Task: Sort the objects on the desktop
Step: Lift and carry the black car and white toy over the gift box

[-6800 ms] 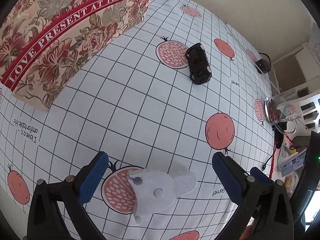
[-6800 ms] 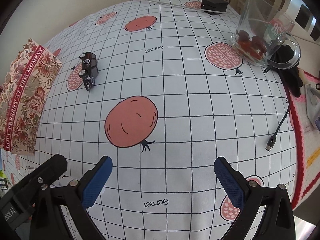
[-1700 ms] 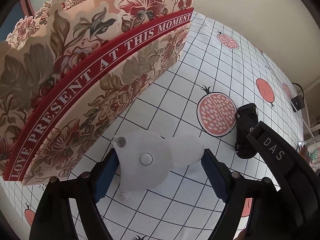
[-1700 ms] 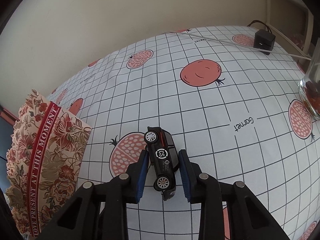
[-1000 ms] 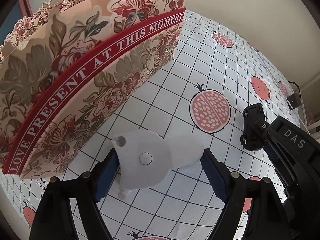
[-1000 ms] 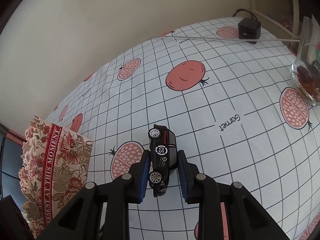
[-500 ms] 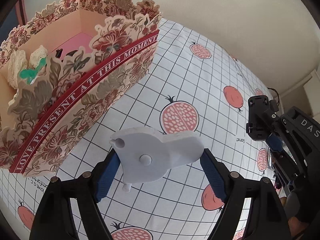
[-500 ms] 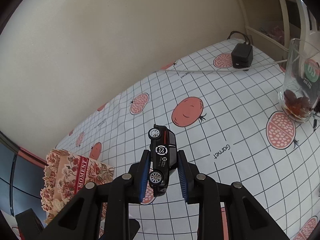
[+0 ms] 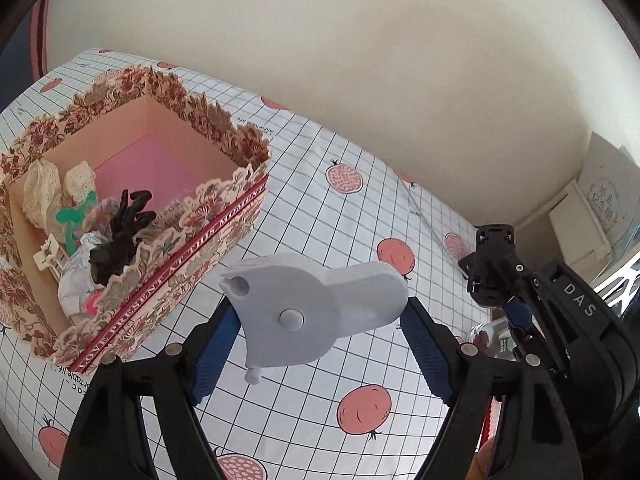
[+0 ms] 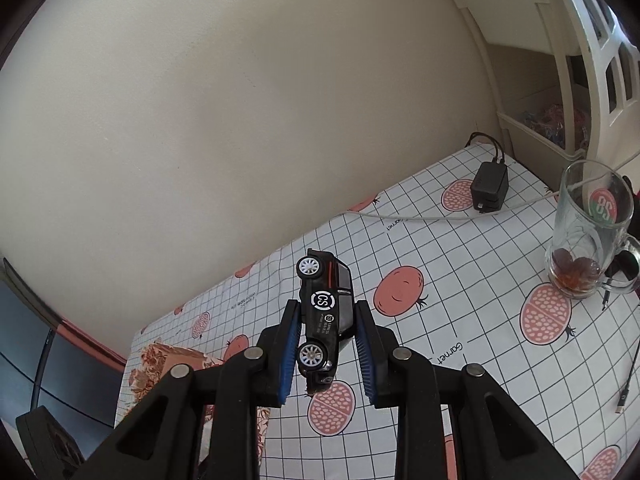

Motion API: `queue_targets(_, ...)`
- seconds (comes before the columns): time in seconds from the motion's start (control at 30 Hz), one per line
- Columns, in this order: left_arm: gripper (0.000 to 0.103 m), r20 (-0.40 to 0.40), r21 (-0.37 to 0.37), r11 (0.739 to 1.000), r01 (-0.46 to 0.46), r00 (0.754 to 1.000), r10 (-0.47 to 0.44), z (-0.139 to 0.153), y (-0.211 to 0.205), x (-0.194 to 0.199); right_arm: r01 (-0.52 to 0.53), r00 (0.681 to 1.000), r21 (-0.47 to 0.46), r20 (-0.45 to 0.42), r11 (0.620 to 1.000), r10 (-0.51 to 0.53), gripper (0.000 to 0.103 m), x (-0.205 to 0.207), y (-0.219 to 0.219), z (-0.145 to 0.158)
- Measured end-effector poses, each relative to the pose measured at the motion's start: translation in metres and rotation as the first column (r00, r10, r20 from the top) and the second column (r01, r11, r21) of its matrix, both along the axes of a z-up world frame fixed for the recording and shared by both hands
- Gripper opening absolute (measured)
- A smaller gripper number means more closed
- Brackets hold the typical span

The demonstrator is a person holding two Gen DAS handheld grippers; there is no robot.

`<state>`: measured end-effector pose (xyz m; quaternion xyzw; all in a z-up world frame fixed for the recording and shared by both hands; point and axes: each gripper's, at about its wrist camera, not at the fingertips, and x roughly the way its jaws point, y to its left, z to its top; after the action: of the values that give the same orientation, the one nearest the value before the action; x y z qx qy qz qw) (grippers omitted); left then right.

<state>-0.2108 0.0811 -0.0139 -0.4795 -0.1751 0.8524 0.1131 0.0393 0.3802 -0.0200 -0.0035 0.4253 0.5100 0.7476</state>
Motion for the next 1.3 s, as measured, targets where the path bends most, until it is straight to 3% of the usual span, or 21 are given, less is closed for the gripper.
queue_targets(0.23, 0.082, -0.067, 0.021, 0.999, -0.04, 0.997, 0.041, 0.024, -0.017, -0.002, -0.05, 0.999, 0.063, 0.015, 0.997, 0.049, 0.029, -0.014, -0.001, 0.02)
queue_targets(0.47, 0.082, -0.076, 0.047, 0.993, -0.11, 0.991, 0.114, 0.03, -0.046, -0.008, -0.103, 0.995, 0.097, 0.013, 0.99, 0.102, 0.029, -0.034, 0.004, 0.029)
queue_targets(0.83, 0.082, -0.05, 0.085, 0.977, -0.196, 0.978, 0.201, 0.026, -0.079, -0.013, -0.198, 0.98, 0.08, 0.0, 0.977, 0.199, 0.029, -0.076, 0.021, 0.018)
queue_targets(1.03, 0.082, -0.056, 0.066, 0.97, -0.234, 0.97, 0.237, 0.025, -0.098, -0.017, -0.255, 0.967, 0.063, 0.005, 0.965, 0.255, 0.029, -0.099, 0.029, 0.01)
queue_targets(1.3, 0.082, -0.023, 0.108, 0.941, -0.32, 0.946, 0.324, 0.021, -0.13, -0.019, -0.294, 0.956, 0.057, -0.005, 0.954, 0.295, 0.029, -0.115, 0.04, -0.001)
